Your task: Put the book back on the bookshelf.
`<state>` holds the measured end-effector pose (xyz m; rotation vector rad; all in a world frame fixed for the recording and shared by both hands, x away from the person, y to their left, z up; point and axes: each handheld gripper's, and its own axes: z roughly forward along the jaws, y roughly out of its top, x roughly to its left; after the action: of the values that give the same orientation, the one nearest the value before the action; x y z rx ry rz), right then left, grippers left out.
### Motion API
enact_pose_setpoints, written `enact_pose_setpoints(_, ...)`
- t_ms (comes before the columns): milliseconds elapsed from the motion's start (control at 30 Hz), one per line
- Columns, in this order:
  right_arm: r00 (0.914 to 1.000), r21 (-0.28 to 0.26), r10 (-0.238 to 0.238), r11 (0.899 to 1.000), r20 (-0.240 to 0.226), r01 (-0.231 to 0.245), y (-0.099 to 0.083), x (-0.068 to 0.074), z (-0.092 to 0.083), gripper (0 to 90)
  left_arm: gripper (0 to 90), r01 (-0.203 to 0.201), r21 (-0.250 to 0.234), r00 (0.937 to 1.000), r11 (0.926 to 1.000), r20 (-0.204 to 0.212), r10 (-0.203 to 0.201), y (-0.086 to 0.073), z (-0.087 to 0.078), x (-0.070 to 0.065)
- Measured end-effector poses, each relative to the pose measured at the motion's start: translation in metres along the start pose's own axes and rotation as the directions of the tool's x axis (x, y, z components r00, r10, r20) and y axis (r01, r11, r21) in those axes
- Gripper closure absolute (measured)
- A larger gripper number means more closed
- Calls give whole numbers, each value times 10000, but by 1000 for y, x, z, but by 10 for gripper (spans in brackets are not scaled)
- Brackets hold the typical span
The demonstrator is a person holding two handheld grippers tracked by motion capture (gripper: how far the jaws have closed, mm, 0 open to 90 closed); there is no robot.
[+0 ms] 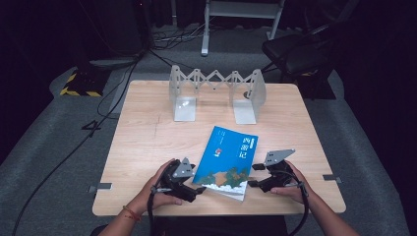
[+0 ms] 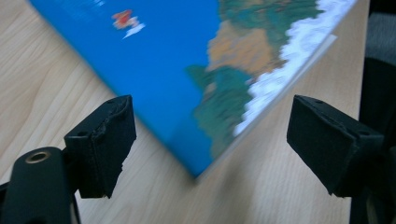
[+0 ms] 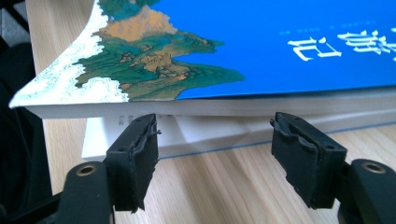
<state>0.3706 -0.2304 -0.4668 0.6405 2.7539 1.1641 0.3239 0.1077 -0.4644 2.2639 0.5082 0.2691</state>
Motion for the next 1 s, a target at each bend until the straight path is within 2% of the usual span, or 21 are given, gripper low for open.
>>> enact_pose_setpoints(33,10000,-47,35,10000,12,-35,2,1,0,320,163,-266,104,9996,9996,36,266,4,3,-6)
enact_pose_setpoints(67,10000,-47,35,10000,12,-35,2,1,0,320,166,-266,104,9996,9996,36,266,4,3,-6)
enact_pose_setpoints(167,9996,-304,241,9993,108,-238,10,5,3,315,168,-632,285,9979,9976,130,628,12,13,-15)
enact_pose_setpoints(200,9996,-351,244,9991,175,-238,12,6,3,315,172,-567,265,9981,9980,255,561,15,18,-19)
enact_pose_setpoints(300,9990,-530,347,9980,268,-332,17,8,4,315,176,-764,428,9963,9962,432,746,17,27,-24)
enact_pose_setpoints(400,9980,-779,571,9955,276,-548,22,8,5,315,171,-1029,693,9945,9923,260,1014,15,32,-29)
enact_pose_setpoints(567,9973,-993,670,9930,296,-638,28,10,7,315,181,-1007,634,9947,9929,277,991,18,35,-30)
enact_pose_setpoints(633,9956,-1184,883,9894,324,-839,33,10,8,315,181,-1012,570,9944,9932,361,992,21,39,-32)
enact_pose_setpoints(733,9950,-1297,863,9884,505,-792,43,11,9,321,212,-1051,671,9944,9922,122,1045,26,41,-33)
enact_pose_setpoints(800,9954,-1343,788,9884,551,-708,47,11,10,322,269,-938,711,9955,9930,-56,945,28,42,-33)
enact_pose_setpoints(867,9961,-1260,684,9902,555,-609,47,11,10,322,257,-1051,651,9942,9923,-153,1063,27,43,-33)
enact_pose_setpoints(967,9966,-1135,669,9917,484,-611,44,11,8,322,298,-1136,651,9928,9914,-309,1158,25,43,-33)
enact_pose_setpoints(1000,9970,-923,546,9945,549,-494,39,11,7,313,299,-983,598,9946,9934,-259,1000,24,43,-32)
